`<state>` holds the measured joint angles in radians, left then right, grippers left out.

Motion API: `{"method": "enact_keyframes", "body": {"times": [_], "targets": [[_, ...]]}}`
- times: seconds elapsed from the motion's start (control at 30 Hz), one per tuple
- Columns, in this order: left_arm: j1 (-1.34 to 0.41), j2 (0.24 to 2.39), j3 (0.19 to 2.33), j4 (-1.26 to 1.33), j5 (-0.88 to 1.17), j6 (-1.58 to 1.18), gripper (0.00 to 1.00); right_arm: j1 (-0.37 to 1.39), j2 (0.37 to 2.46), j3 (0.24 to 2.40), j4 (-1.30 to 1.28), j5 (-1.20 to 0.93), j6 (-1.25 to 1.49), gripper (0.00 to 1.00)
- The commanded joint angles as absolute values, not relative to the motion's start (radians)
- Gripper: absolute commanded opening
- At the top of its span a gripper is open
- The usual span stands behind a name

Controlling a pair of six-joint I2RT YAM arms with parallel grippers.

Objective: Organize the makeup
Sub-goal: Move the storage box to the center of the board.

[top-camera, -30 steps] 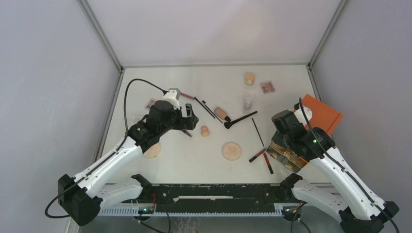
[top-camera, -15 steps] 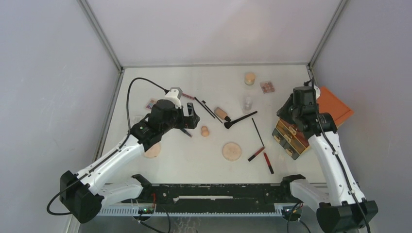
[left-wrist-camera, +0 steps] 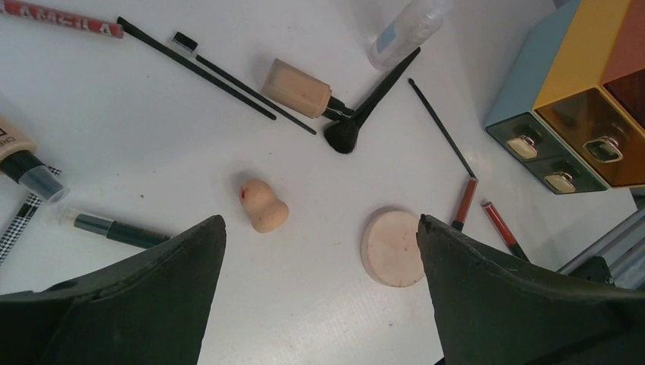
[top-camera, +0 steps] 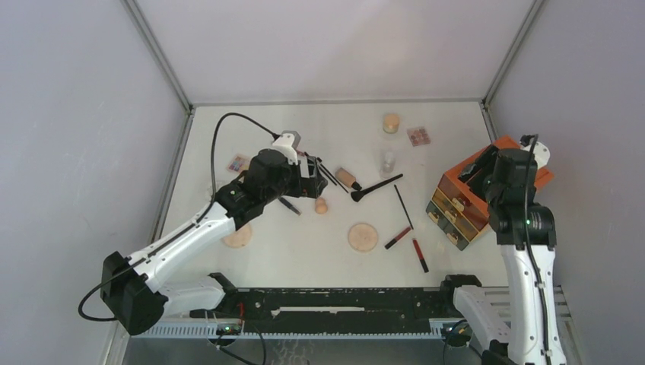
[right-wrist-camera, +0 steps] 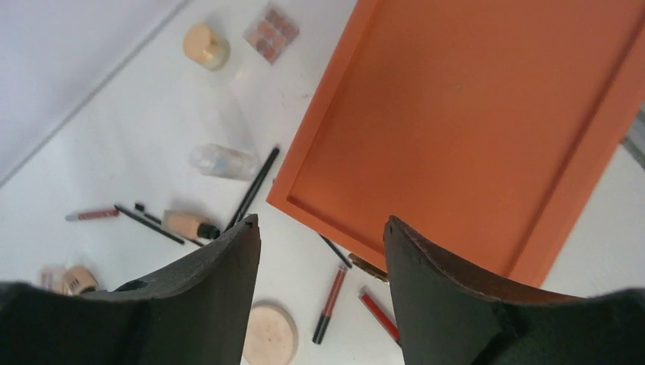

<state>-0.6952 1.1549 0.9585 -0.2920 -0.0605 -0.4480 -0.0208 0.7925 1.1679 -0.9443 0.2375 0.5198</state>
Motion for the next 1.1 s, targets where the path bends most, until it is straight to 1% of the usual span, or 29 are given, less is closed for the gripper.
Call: {"method": "enact_keyframes", "body": {"times": [0.0,0.07,0.17,0.33,0.5,0.67,0.83,0.93,1.07], "targets": [[-0.735,1.162,0.981,-0.193,-0.109,-0.489,1.00,-0.031,0.847,1.132,-0.941,0.118,0.479,0.69],[-0.747,1.149,0.952,-0.147,-0.111,-0.491,1.00,-0.032,0.876,1.118,-0.930,0.042,0.455,0.69],[-0.756,1.137,0.921,-0.111,-0.114,-0.492,1.00,-0.031,0.932,1.115,-0.911,-0.013,0.439,0.69],[-0.757,1.143,0.920,-0.119,-0.122,-0.491,1.00,-0.007,0.994,1.111,-0.841,-0.040,0.435,0.64],[-0.759,1.148,0.916,-0.120,-0.118,-0.501,1.00,0.022,1.070,1.111,-0.776,-0.082,0.441,0.63],[-0.763,1.172,0.943,-0.152,-0.100,-0.487,1.00,0.074,1.124,1.114,-0.679,-0.128,0.465,0.64],[-0.764,1.211,0.983,-0.164,-0.070,-0.487,1.00,0.061,1.110,1.139,-0.612,-0.134,0.486,0.65],[-0.763,1.256,1.044,-0.207,-0.049,-0.490,1.00,0.052,1.073,1.152,-0.606,-0.124,0.476,0.65],[-0.765,1.335,1.128,-0.255,-0.004,-0.507,1.00,0.043,0.996,1.163,-0.665,-0.033,0.450,0.65]]}}
